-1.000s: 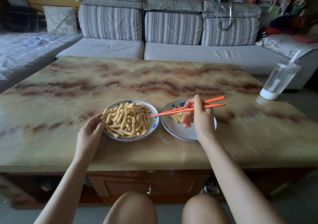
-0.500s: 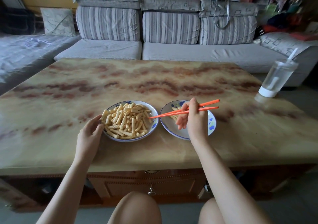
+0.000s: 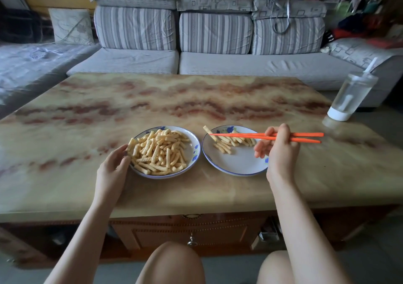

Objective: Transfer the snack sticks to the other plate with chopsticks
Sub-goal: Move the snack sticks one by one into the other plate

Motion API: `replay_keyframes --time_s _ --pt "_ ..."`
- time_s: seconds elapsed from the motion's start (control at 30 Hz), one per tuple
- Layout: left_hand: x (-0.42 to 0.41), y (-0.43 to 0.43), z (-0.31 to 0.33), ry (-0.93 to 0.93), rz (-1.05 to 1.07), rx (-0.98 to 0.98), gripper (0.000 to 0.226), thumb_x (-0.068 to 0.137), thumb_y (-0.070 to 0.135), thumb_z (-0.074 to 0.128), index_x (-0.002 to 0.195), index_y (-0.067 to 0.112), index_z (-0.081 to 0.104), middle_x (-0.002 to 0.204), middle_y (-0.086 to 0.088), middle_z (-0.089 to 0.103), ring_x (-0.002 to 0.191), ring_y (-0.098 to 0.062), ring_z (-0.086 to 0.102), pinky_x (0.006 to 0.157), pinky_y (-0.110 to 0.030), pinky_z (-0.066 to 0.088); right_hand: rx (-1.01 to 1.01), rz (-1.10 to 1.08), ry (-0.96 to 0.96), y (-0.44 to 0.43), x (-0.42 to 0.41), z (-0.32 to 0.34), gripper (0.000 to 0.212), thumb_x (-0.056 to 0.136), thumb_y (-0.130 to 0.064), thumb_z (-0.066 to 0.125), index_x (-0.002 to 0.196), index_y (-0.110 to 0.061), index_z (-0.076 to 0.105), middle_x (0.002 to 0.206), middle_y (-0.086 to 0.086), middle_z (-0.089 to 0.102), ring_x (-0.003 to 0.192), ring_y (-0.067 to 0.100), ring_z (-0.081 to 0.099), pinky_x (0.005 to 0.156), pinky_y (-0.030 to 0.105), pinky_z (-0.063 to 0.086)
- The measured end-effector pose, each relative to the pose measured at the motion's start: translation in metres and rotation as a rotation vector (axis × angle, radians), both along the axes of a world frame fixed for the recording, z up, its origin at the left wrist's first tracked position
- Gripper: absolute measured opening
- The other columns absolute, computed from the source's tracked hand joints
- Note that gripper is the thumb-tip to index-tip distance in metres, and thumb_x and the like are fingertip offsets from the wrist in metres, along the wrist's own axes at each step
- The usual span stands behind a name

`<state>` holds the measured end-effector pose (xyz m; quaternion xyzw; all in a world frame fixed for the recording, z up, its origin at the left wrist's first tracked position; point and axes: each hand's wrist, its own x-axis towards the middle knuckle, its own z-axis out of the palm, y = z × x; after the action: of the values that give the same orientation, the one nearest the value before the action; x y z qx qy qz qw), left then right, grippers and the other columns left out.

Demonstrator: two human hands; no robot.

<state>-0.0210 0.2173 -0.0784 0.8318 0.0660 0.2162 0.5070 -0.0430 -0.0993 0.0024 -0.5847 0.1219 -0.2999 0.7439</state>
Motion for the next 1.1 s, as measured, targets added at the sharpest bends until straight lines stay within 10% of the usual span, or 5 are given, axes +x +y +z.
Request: replay_keyframes --time_s 0.4,0.63,1.1 --pt "0.000 -0.001 0.000 0.003 0.007 -0.002 0.035 0.093 0.011 0.053 0.127 0.015 0.060 0.122 -0.003 0.063 0.110 -0.010 0.054 0.091 -0.024 0.038 -0.153 -0.057 -0.026 -0.006 -0.001 -0.010 0.039 0.102 -0.022 0.031 0.079 0.002 0.052 0.056 0.033 0.051 0.031 0.020 0.042 0.035 0.016 0.029" --pt "-0.001 -0.001 0.001 0.010 0.008 -0.013 0.035 0.093 0.011 0.053 0.127 0.015 0.060 0.123 -0.003 0.063 0.110 -0.010 0.053 0.091 -0.023 0.037 -0.072 0.085 -0.016 0.013 -0.002 -0.010 0.043 0.104 -0.026 0.031 0.070 -0.008 0.051 0.037 0.007 0.050 0.029 0.020 0.040 0.036 0.017 0.029" --pt "-0.003 -0.003 0.004 0.016 0.011 -0.025 0.036 0.093 0.011 0.053 0.128 0.016 0.059 0.123 -0.002 0.062 0.108 -0.007 0.052 0.089 -0.021 0.036 -0.226 0.302 0.020 0.040 -0.008 -0.011 0.046 0.104 -0.023 0.032 0.067 -0.004 0.052 0.037 0.011 0.049 0.026 0.019 0.040 0.034 0.018 0.030"
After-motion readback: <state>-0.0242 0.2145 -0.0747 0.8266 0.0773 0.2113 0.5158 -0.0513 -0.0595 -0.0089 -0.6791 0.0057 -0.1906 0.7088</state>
